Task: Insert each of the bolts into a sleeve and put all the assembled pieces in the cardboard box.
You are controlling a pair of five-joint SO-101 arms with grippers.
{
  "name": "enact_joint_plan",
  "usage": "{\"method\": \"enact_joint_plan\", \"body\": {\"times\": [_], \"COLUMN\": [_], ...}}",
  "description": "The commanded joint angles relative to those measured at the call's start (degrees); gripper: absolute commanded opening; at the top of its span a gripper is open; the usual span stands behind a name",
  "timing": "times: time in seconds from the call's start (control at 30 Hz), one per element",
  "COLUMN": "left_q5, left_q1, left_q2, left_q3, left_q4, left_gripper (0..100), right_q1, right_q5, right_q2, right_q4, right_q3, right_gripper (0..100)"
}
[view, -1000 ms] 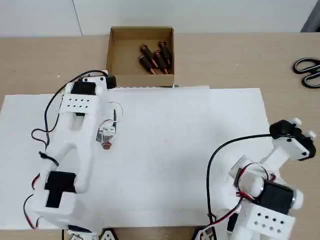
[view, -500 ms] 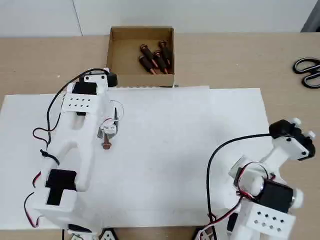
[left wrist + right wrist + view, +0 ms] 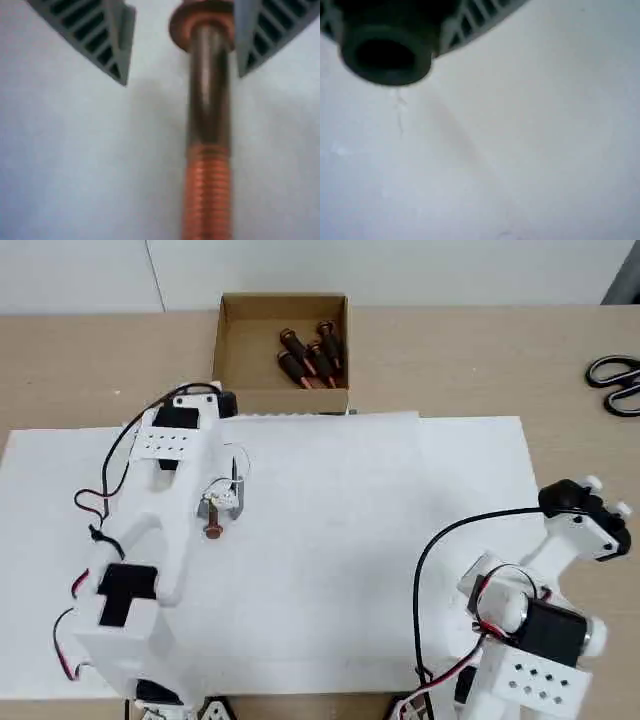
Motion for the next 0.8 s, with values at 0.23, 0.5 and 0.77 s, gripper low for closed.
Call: {"method": "enact_joint_plan", "body": {"times": [0.23,0.5,0.77], "left_q5": [-0.3,0.0,9.4], "left_q1": [-3.2,-0.9,2.6], "left_q2": [2.5,2.0,0.3], "left_q3": [-2.3,-2.4,-5.5], "left_q4": [-4.0,-0.4,7.4], "left_gripper": [12,0,0], "right_q1": [0.6,0.4,0.4], "right_q5": [-0.5,-0.5,-0.5], "right_q2": [0.3,0.2,0.0], "right_q4": [-1.1,-3.6,-3.6], "right_q3": [-0.3,2.4,2.8], "right_gripper": [0.3,0.3,0.3]}}
